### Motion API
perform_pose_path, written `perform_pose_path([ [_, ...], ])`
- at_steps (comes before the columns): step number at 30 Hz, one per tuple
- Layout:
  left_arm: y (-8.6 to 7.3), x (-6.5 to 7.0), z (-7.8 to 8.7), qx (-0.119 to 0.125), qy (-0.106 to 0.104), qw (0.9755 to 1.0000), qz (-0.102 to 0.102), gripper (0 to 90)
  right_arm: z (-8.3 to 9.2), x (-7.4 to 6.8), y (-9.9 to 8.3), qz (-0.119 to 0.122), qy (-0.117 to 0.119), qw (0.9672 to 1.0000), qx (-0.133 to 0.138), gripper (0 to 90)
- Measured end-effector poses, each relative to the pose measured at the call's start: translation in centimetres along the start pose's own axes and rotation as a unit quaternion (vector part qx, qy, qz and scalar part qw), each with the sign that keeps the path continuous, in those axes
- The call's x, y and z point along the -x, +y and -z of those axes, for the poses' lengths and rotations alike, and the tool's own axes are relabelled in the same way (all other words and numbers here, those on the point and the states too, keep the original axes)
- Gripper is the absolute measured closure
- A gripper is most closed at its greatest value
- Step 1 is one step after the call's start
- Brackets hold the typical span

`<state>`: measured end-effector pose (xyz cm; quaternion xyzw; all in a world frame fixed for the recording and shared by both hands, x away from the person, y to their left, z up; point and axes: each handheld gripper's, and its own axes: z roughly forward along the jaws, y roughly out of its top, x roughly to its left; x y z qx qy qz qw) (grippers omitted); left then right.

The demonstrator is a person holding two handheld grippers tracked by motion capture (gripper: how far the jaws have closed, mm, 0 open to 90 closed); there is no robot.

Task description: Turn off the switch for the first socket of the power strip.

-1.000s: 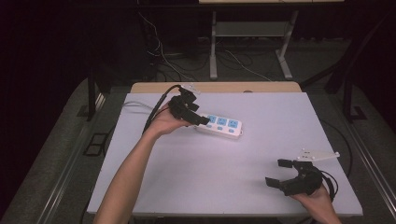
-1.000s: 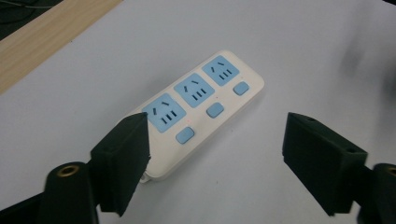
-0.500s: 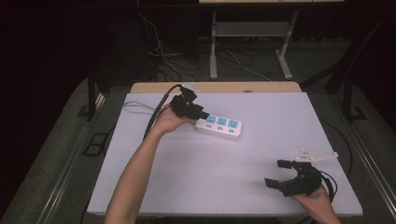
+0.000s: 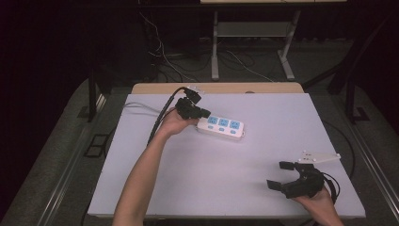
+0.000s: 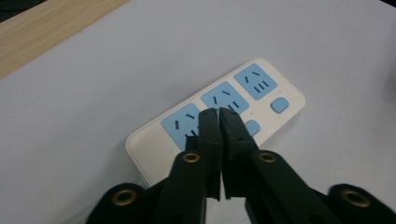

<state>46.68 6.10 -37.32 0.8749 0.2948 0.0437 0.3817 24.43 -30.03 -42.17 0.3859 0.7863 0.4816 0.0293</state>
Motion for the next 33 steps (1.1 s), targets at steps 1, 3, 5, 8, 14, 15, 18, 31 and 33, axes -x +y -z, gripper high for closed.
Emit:
perform_pose_path([
  [1,0.0,0.0,-0.4,-0.001,-0.002,1.0,0.001,89.0,0.0,0.0,0.0,0.0,0.0,1.0,0.0,0.3],
  [3,-0.1,0.0,-0.6,-0.003,-0.004,1.0,0.002,89.1,0.0,0.0,0.0,0.001,0.0,1.0,0.0,0.4],
  [5,-0.2,0.1,-1.1,-0.009,-0.004,0.9999,0.001,89.1,0.0,0.1,0.0,0.001,0.0,1.0,0.001,0.4],
  [8,-0.2,0.1,-1.5,-0.012,-0.008,0.9999,0.003,89.1,0.1,0.1,0.0,0.001,0.0,1.0,0.0,0.4],
  [14,-0.3,0.2,-2.3,-0.023,-0.013,0.9997,0.0,89.1,0.0,0.1,0.0,0.003,0.0,1.0,-0.001,0.3],
  [15,-0.4,0.3,-2.5,-0.022,-0.014,0.9997,0.003,89.1,0.0,0.1,0.0,0.004,0.0,1.0,-0.001,0.4],
  [18,-0.5,0.3,-2.8,-0.029,-0.015,0.9995,0.0,89.1,0.0,0.1,0.0,0.004,0.0,1.0,-0.003,0.4],
  [31,-1.0,0.2,-3.9,-0.06,-0.011,0.9981,-0.008,89.1,0.0,0.0,0.0,0.007,0.001,1.0,-0.005,0.4],
  [33,-1.0,0.3,-4.0,-0.066,-0.014,0.9977,-0.01,89.1,0.0,0.0,0.0,0.008,0.002,1.0,-0.005,0.4],
])
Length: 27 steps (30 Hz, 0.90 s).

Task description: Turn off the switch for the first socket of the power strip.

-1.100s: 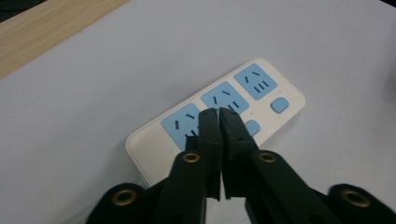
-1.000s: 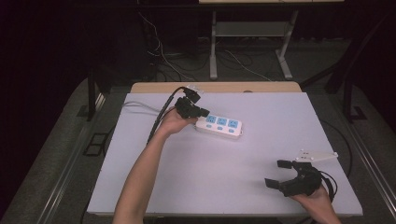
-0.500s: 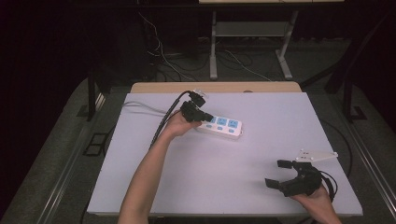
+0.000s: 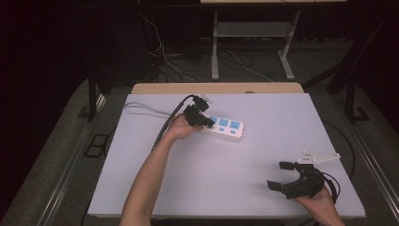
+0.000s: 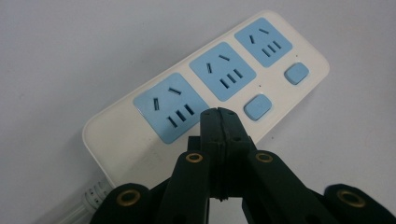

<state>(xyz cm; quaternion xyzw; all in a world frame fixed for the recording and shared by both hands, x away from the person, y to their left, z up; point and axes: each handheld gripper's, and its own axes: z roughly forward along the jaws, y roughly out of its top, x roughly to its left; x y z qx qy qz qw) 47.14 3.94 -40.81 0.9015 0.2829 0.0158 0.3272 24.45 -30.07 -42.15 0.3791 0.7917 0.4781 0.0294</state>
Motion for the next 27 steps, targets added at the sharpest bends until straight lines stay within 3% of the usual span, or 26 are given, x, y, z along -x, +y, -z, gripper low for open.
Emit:
perform_pose_path([
  [12,-0.1,-0.2,-0.3,-0.002,-0.006,1.0,0.006,89.3,0.2,-0.1,0.0,0.003,0.0,1.0,0.002,0.4],
  [19,-0.4,-1.0,-0.3,0.004,-0.033,0.999,0.029,89.7,0.3,-0.1,0.0,0.006,0.0,1.0,0.004,0.4],
  [27,-0.3,-0.9,-0.3,0.002,-0.03,0.999,0.034,89.7,0.4,-0.1,0.0,0.006,0.0,1.0,0.005,0.4],
])
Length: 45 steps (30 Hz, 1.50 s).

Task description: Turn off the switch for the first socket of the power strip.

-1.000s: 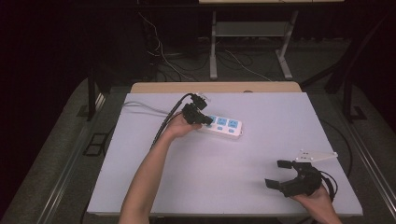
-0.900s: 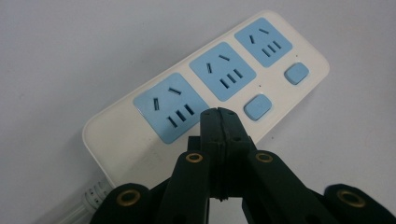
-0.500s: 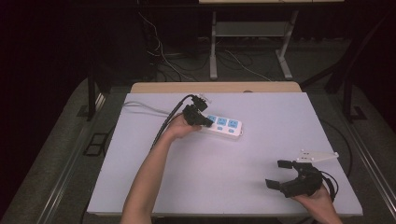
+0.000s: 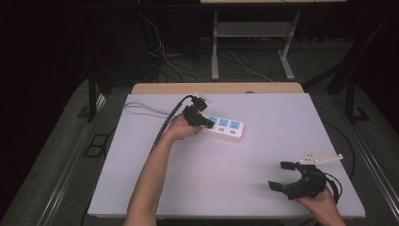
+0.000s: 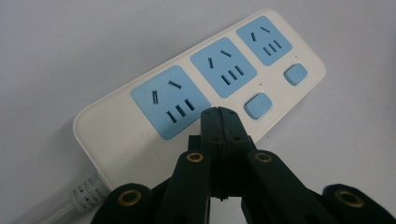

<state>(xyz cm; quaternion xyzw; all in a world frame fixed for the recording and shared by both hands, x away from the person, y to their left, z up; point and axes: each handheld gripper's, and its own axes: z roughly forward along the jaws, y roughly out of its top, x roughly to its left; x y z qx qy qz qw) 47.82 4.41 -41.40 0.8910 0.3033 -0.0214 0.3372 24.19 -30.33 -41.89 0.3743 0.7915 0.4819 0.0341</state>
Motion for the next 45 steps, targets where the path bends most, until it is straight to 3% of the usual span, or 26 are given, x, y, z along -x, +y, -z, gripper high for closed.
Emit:
perform_pose_path([
  [12,-0.2,0.0,0.0,0.003,0.002,1.0,0.009,89.6,0.1,0.1,0.0,-0.001,-0.002,1.0,0.003,0.4],
  [20,-0.3,0.5,0.1,0.009,0.016,0.9998,0.01,89.6,0.1,0.1,0.0,0.0,-0.004,1.0,0.006,0.4],
  [22,-0.3,0.7,0.5,0.024,0.013,0.9996,0.008,89.5,0.1,0.1,0.0,0.0,-0.004,1.0,0.006,0.4],
  [26,-0.3,1.0,0.8,0.046,0.03,0.9985,0.006,89.5,0.1,0.1,0.0,0.0,-0.003,1.0,0.008,0.4],
  [31,-0.3,1.4,1.0,0.044,0.028,0.9986,0.003,89.5,0.2,0.0,0.0,-0.002,-0.004,1.0,0.009,0.4],
  [45,-1.0,2.3,4.0,0.072,0.038,0.9967,0.002,89.3,0.0,0.0,0.1,-0.001,-0.003,0.9999,0.01,0.4],
])
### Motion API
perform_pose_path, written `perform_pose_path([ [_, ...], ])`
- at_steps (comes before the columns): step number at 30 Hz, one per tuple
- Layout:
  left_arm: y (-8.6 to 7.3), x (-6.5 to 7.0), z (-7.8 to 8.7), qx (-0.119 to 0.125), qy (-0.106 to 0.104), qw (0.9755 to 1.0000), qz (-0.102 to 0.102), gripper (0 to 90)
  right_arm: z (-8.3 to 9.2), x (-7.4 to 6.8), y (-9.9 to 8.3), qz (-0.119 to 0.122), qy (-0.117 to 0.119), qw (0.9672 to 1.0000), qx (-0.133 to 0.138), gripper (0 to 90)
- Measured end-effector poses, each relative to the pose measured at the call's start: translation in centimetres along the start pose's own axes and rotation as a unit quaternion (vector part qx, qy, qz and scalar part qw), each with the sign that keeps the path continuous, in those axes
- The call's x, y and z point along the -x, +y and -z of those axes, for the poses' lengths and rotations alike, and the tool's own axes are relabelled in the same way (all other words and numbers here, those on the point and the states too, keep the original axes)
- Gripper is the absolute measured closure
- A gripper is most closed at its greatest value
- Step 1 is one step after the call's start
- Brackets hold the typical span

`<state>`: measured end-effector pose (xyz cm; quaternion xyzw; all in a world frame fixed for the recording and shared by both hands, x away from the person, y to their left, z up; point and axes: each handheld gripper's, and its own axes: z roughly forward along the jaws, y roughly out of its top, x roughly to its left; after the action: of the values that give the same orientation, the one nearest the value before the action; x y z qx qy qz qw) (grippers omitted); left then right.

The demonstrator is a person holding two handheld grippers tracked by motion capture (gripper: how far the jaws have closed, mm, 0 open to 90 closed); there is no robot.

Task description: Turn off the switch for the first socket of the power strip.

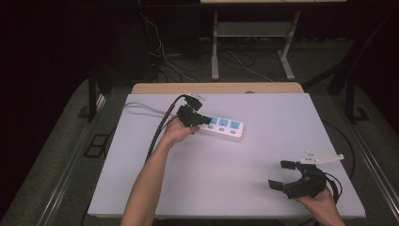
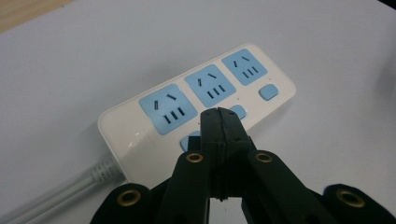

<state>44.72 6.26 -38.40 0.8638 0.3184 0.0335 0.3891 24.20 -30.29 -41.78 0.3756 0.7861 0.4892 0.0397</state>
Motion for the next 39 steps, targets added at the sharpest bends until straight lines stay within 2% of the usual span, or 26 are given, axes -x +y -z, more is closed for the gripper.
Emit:
perform_pose_path([
  [5,-0.3,0.0,1.6,0.01,0.004,0.9999,0.001,89.3,-0.1,0.0,0.0,0.0,0.002,1.0,0.0,0.4],
  [11,-0.8,0.0,3.3,0.027,0.009,0.9995,0.011,89.1,-0.3,-0.1,0.0,0.001,0.004,1.0,-0.001,0.4],
  [21,-2.1,-0.1,6.4,0.058,0.017,0.9978,0.028,80.6,-0.4,-0.1,0.0,0.0,0.005,1.0,-0.002,0.4],
  [22,-2.3,0.0,6.7,0.061,0.019,0.9975,0.03,74.0,-0.4,-0.1,0.1,0.0,0.005,1.0,-0.002,0.4],
  [24,-2.7,0.0,7.2,0.068,0.017,0.9969,0.035,70.9,-0.4,-0.2,0.1,0.0,0.006,1.0,-0.002,0.4],
  [25,-2.8,0.0,7.5,0.071,0.019,0.9965,0.04,57.4,-0.4,-0.2,0.1,0.0,0.006,1.0,-0.002,0.4],
  [26,-3.0,0.0,7.7,0.071,0.017,0.9961,0.049,57.4,-0.4,-0.2,0.1,0.0,0.006,1.0,-0.002,0.4],
  [29,-3.4,-0.1,8.6,0.085,0.016,0.9947,0.056,36.4,-0.5,-0.2,0.1,0.001,0.007,1.0,-0.003,0.4],
  [30,-3.6,-0.1,8.9,0.092,0.012,0.9939,0.058,36.4,-0.5,-0.2,0.1,0.001,0.007,1.0,-0.003,0.4],
  [33,-4.0,0.1,9.8,0.111,0.012,0.9914,0.068,21.5,-0.6,-0.2,0.1,0.002,0.007,1.0,-0.002,0.4],
  [34,-4.1,0.1,10.0,0.114,0.017,0.9909,0.068,12.5,-0.6,-0.3,0.1,0.002,0.007,1.0,-0.002,0.4],
  [35,-4.2,0.3,10.2,0.113,0.027,0.9908,0.069,12.5,-0.6,-0.3,0.1,0.002,0.007,1.0,-0.002,0.4],
  [37,-4.4,0.5,10.4,0.102,0.026,0.9921,0.068,0.2,-0.5,-0.3,0.1,0.002,0.007,1.0,-0.001,0.4],
  [39,-4.9,0.7,10.7,0.106,0.04,0.9912,0.068,0.0,-0.5,-0.3,0.1,0.002,0.008,1.0,-0.001,0.4],
])
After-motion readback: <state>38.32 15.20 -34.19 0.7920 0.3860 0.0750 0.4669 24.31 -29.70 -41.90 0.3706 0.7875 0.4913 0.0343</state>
